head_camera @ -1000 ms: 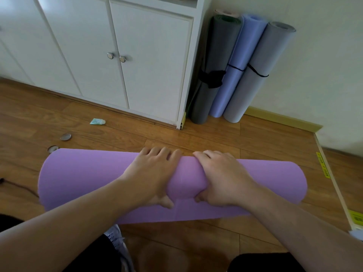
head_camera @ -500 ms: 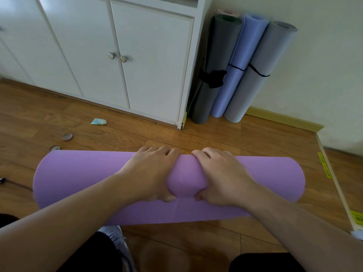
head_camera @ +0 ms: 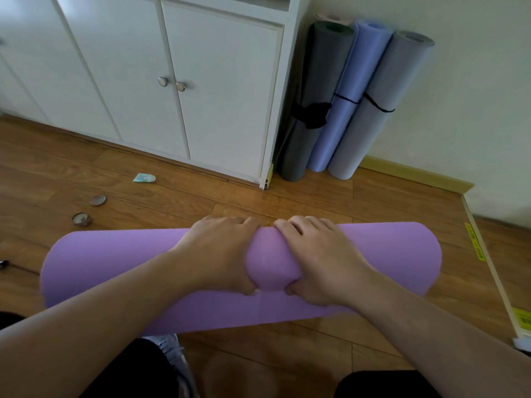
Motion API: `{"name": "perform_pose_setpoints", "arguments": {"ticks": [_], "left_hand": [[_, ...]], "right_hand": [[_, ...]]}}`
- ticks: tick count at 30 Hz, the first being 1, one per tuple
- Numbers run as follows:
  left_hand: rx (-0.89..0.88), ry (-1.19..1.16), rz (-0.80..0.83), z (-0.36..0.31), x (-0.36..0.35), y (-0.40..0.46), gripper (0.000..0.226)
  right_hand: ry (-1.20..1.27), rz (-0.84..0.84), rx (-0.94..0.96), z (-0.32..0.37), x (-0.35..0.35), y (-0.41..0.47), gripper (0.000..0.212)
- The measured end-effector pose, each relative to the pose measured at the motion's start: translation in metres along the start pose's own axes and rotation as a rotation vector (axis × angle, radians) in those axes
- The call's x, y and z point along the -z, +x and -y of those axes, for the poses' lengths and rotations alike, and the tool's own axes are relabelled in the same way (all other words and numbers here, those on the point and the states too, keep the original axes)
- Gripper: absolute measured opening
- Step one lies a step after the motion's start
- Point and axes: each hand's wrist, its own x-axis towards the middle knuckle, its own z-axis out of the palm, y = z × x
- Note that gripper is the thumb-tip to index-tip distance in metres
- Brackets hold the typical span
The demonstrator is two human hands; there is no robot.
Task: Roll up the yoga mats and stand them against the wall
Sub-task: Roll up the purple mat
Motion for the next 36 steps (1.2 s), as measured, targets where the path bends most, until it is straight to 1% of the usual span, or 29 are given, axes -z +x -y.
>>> {"name": "perform_pose_setpoints", "arguments": {"ticks": [2,4,5,7,11,12,13,15,17,19,21,22,24,26,29,30,31,34,36], "left_hand": [[-0.018,0.037,-0.001,-0.003,-0.001,-0.003,0.103],[-0.032,0.126,0.002,-0.007,-0.005,-0.005,0.113],[-0.031,0.157,0.003,-0.009,-0.007,-0.005,0.114],[-0.024,0.158,-0.006,-0.009,-0.009,-0.002,0.108],[-0.001,0.058,-0.022,-0.002,-0.003,0.002,0.094],[0.003,0.034,-0.02,0.0,-0.001,0.003,0.092],[0.002,0.015,-0.007,0.001,-0.001,0.002,0.091],[-0.006,-0.011,0.025,0.001,-0.001,0.001,0.092],[-0.013,-0.023,0.028,0.001,0.0,-0.001,0.096],[-0.033,0.032,0.016,0.0,-0.001,-0.003,0.105],[-0.044,0.135,0.001,-0.003,-0.004,-0.004,0.115],[-0.035,0.171,-0.009,-0.006,-0.005,-0.004,0.114],[-0.009,0.192,-0.015,-0.009,-0.008,-0.002,0.103],[0.009,0.143,-0.001,-0.007,-0.008,0.001,0.096],[0.028,0.026,0.002,0.001,-0.002,0.003,0.092],[0.03,0.006,0.006,0.003,0.0,0.003,0.091],[0.027,-0.006,0.013,0.004,0.001,0.003,0.092],[0.008,-0.013,0.028,0.004,0.001,0.002,0.096],[-0.032,0.029,-0.005,0.002,-0.002,0.0,0.102]], "right_hand": [[0.028,0.002,-0.002,-0.003,0.001,0.0,0.111],[0.067,0.007,-0.02,-0.004,0.001,-0.001,0.11],[0.079,0.012,-0.028,-0.004,0.001,-0.001,0.109],[0.086,0.016,-0.032,-0.004,0.001,-0.001,0.111],[0.026,0.03,-0.033,0.003,0.005,-0.006,0.134],[-0.005,0.032,-0.031,0.005,0.005,-0.006,0.136],[-0.022,0.033,-0.029,0.007,0.004,-0.005,0.134],[-0.014,0.027,-0.026,0.007,0.001,-0.002,0.122],[0.01,0.015,-0.018,0.004,0.001,0.0,0.112],[0.045,0.003,-0.022,0.0,0.004,0.0,0.109],[0.091,0.008,-0.047,-0.002,0.007,0.0,0.108],[0.113,0.016,-0.06,-0.003,0.008,0.001,0.107],[0.149,0.038,-0.068,-0.004,0.01,0.002,0.106],[0.136,0.048,-0.061,-0.003,0.01,0.0,0.111],[0.038,0.063,-0.059,0.0,0.01,-0.004,0.136],[0.005,0.059,-0.058,0.002,0.009,-0.005,0.138],[-0.015,0.049,-0.055,0.003,0.007,-0.004,0.136],[0.001,0.017,-0.046,0.001,0.004,-0.001,0.117],[0.032,0.011,-0.047,-0.004,0.007,0.0,0.109]]}}
